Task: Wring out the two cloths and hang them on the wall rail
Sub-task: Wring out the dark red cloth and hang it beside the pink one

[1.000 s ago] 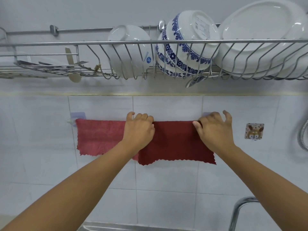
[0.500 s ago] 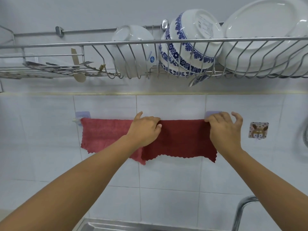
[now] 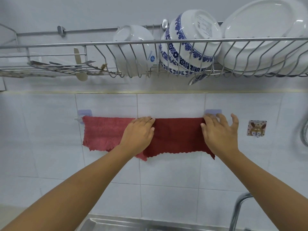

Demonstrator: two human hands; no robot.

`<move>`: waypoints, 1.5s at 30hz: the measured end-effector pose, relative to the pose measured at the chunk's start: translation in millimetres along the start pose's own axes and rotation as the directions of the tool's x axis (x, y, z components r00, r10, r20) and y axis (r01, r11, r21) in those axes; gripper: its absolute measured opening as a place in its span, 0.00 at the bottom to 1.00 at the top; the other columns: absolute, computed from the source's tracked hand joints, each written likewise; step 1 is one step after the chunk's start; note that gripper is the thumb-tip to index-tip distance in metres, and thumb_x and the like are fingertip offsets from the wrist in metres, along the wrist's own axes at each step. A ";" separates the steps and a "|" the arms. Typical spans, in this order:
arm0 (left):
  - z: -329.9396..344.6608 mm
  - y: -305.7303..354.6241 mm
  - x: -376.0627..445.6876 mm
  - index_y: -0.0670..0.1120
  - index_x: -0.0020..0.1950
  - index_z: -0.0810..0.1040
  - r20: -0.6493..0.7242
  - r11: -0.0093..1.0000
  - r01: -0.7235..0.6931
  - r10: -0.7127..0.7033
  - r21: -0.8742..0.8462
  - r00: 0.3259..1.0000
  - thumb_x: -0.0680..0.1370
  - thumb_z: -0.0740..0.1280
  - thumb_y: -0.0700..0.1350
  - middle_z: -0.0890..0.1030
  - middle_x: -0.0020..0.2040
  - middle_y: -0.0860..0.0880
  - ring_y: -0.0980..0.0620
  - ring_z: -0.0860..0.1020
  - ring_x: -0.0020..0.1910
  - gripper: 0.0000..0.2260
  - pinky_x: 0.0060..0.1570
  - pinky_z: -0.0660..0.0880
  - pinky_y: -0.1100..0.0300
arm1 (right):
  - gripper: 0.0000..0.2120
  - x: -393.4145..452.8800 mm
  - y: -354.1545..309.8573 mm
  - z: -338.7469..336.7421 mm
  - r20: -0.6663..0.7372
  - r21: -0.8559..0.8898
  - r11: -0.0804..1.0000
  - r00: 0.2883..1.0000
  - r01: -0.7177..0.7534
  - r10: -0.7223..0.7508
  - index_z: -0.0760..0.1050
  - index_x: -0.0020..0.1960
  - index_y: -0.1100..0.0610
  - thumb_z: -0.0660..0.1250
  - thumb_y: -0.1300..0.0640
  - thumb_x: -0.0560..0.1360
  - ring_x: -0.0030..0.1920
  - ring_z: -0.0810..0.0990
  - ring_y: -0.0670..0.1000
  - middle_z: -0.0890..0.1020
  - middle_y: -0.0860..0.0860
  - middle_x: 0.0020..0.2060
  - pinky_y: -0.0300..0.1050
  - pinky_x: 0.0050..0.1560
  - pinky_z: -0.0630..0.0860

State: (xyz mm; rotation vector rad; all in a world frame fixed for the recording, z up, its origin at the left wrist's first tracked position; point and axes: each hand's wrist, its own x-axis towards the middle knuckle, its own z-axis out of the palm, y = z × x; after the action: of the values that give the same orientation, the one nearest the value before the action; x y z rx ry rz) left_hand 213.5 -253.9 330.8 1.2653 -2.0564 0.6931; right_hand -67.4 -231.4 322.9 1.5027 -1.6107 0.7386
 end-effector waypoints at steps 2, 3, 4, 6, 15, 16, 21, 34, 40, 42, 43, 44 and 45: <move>-3.9 -0.4 -3.3 0.46 0.69 0.71 -0.033 0.999 -0.017 0.016 -0.034 0.999 0.81 0.56 0.47 0.74 0.69 0.48 0.50 0.72 0.68 0.18 0.69 0.66 0.53 | 0.23 -5.8 2.9 0.7 0.008 -0.002 1.000 1.000 0.008 -0.008 0.73 0.67 0.56 0.50 0.48 0.80 0.67 0.73 0.56 0.80 0.52 0.63 0.64 0.71 0.47; -6.7 -0.4 -4.2 0.46 0.68 0.73 -0.065 0.998 -0.022 0.018 -0.060 0.998 0.81 0.57 0.47 0.76 0.67 0.48 0.50 0.74 0.65 0.17 0.65 0.70 0.54 | 0.24 -7.1 3.3 -0.2 0.017 -0.006 1.000 1.000 0.010 -0.010 0.72 0.68 0.56 0.49 0.47 0.80 0.68 0.73 0.57 0.79 0.52 0.64 0.64 0.71 0.46; -10.2 -0.7 -4.3 0.46 0.66 0.74 -0.102 0.996 -0.021 0.012 -0.088 0.995 0.81 0.57 0.46 0.78 0.65 0.49 0.50 0.77 0.62 0.16 0.60 0.74 0.54 | 0.24 -7.3 3.1 -1.5 0.028 -0.011 1.000 1.000 0.008 -0.007 0.72 0.68 0.56 0.48 0.47 0.80 0.68 0.72 0.57 0.79 0.51 0.65 0.65 0.71 0.46; -16.5 -4.6 -1.4 0.46 0.64 0.75 -0.155 0.991 0.011 -0.032 -0.134 0.987 0.81 0.57 0.45 0.80 0.62 0.49 0.50 0.79 0.58 0.15 0.53 0.77 0.54 | 0.24 -4.9 1.6 -4.8 0.034 -0.028 1.000 0.999 -0.009 0.010 0.74 0.67 0.55 0.48 0.48 0.80 0.69 0.71 0.57 0.79 0.51 0.64 0.65 0.71 0.45; -18.3 -43.9 -1.0 0.43 0.60 0.81 -0.121 1.000 0.022 -0.022 -0.009 0.992 0.76 0.66 0.36 0.84 0.54 0.44 0.44 0.82 0.51 0.14 0.55 0.76 0.53 | 0.24 0.6 -26.7 -11.0 0.108 0.043 0.994 0.989 0.098 -0.103 0.71 0.69 0.52 0.48 0.46 0.79 0.69 0.72 0.53 0.78 0.47 0.66 0.63 0.71 0.47; -18.1 -46.9 -1.6 0.42 0.58 0.81 -0.140 1.000 0.013 -0.013 0.001 0.990 0.75 0.67 0.35 0.85 0.51 0.43 0.43 0.83 0.49 0.13 0.53 0.77 0.51 | 0.25 0.0 -27.6 -9.8 0.118 0.059 0.995 0.989 0.082 -0.089 0.70 0.70 0.51 0.47 0.45 0.79 0.69 0.72 0.52 0.77 0.47 0.67 0.62 0.71 0.46; -12.9 -57.5 -18.2 0.40 0.53 0.83 -0.237 0.993 -0.113 0.118 0.035 0.964 0.70 0.72 0.32 0.86 0.47 0.44 0.44 0.84 0.45 0.12 0.49 0.80 0.50 | 0.25 -0.2 -20.7 -5.3 0.058 0.062 0.995 0.995 0.083 -0.086 0.73 0.68 0.53 0.48 0.47 0.79 0.65 0.76 0.53 0.79 0.49 0.64 0.63 0.70 0.52; -13.7 -31.1 -17.9 0.46 0.67 0.73 -0.137 0.991 -0.129 0.134 0.047 0.981 0.78 0.58 0.46 0.81 0.60 0.48 0.50 0.78 0.59 0.17 0.65 0.68 0.51 | 0.26 -0.1 -14.8 -5.1 0.056 0.061 0.996 0.997 -0.060 0.057 0.69 0.71 0.54 0.46 0.45 0.80 0.71 0.69 0.50 0.75 0.49 0.68 0.66 0.71 0.42; -1.7 -19.7 -13.8 0.48 0.72 0.68 -0.016 0.977 -0.012 0.016 0.214 1.000 0.81 0.50 0.51 0.74 0.70 0.52 0.53 0.68 0.71 0.21 0.73 0.46 0.41 | 0.27 -1.7 -9.8 -6.2 0.095 -0.025 0.999 0.995 -0.040 0.042 0.69 0.71 0.54 0.44 0.45 0.80 0.73 0.66 0.51 0.75 0.48 0.68 0.68 0.71 0.40; -4.1 -20.5 -14.8 0.48 0.72 0.68 -0.001 0.964 -0.018 0.019 0.266 1.000 0.80 0.48 0.51 0.74 0.70 0.52 0.52 0.67 0.72 0.22 0.73 0.44 0.39 | 0.27 -2.9 -8.7 -8.5 0.094 -0.042 0.999 0.995 -0.029 0.032 0.70 0.71 0.54 0.43 0.45 0.80 0.73 0.66 0.51 0.75 0.48 0.68 0.67 0.71 0.39; -4.0 -21.0 -13.6 0.48 0.72 0.67 0.014 0.965 -0.013 0.009 0.262 1.000 0.80 0.48 0.51 0.73 0.70 0.51 0.51 0.66 0.72 0.22 0.73 0.44 0.39 | 0.27 -3.2 -7.5 -7.9 0.101 -0.036 0.999 0.994 -0.024 0.028 0.70 0.71 0.54 0.43 0.45 0.80 0.73 0.66 0.50 0.75 0.48 0.68 0.66 0.71 0.39; -7.4 -19.5 -13.4 0.48 0.73 0.66 0.040 0.967 -0.007 -0.003 0.254 0.999 0.81 0.48 0.52 0.72 0.71 0.51 0.51 0.64 0.73 0.22 0.73 0.43 0.40 | 0.27 -4.3 -5.9 -9.4 0.100 -0.016 1.000 0.995 -0.023 0.024 0.70 0.71 0.54 0.44 0.45 0.81 0.73 0.66 0.50 0.75 0.48 0.68 0.66 0.71 0.38; -8.5 -18.4 -12.6 0.48 0.74 0.64 0.058 0.971 -0.003 -0.011 0.240 0.998 0.81 0.48 0.52 0.70 0.73 0.51 0.51 0.62 0.75 0.23 0.73 0.43 0.40 | 0.26 -4.1 -5.2 -10.2 0.096 0.005 1.000 0.995 -0.023 0.023 0.70 0.71 0.54 0.44 0.46 0.81 0.73 0.65 0.50 0.75 0.48 0.69 0.66 0.71 0.38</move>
State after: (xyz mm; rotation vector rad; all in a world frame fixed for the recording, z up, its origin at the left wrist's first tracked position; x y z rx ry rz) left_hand 236.6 -248.0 329.3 1.4384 -2.0634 0.9360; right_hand -60.7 -221.3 324.1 1.5471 -1.7004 0.6943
